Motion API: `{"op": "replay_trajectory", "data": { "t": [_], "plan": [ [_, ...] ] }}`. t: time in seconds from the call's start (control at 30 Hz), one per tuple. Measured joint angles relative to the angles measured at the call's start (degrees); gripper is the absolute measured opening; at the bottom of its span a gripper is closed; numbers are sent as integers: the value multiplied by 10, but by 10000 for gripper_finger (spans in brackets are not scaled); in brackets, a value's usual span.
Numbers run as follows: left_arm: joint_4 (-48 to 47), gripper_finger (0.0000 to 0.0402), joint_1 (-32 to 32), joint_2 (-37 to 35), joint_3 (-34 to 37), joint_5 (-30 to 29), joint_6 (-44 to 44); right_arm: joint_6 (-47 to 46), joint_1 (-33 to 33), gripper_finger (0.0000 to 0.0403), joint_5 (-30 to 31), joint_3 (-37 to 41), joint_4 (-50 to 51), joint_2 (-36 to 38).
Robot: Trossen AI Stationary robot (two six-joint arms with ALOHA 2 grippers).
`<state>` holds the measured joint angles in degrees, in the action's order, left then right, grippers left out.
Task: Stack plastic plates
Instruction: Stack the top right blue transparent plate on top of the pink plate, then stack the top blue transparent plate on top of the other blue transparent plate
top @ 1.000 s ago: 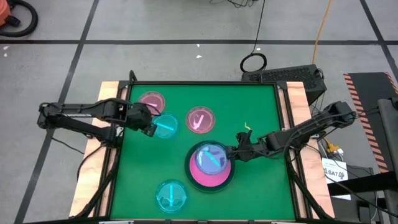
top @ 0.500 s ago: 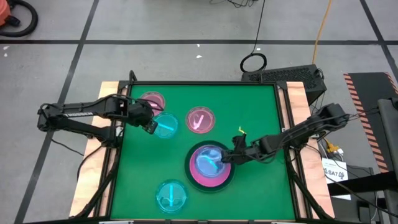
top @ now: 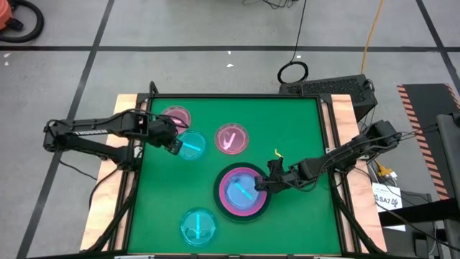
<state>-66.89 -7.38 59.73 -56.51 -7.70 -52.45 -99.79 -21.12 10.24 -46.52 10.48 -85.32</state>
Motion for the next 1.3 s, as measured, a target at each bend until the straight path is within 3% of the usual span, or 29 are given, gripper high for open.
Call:
{"op": "replay_trajectory", "data": {
  "t": [0.33,0.53,0.77,0.9,1.07,1.3],
  "plan": [
    [-3,177,0,0,0,1,-18,-3,0,43,0,0,0,0],
    [-3,207,0,0,0,2,-37,-3,0,83,0,0,3,2],
    [0,216,9,0,0,-18,24,2,0,112,0,0,9,23],
    [-58,216,10,13,0,-17,-52,24,0,114,0,0,20,52],
    [-57,216,-23,32,0,37,-38,51,2,114,3,0,41,96],
    [-31,216,-133,64,0,68,41,93,5,114,2,0,99,135]
  ]
}}
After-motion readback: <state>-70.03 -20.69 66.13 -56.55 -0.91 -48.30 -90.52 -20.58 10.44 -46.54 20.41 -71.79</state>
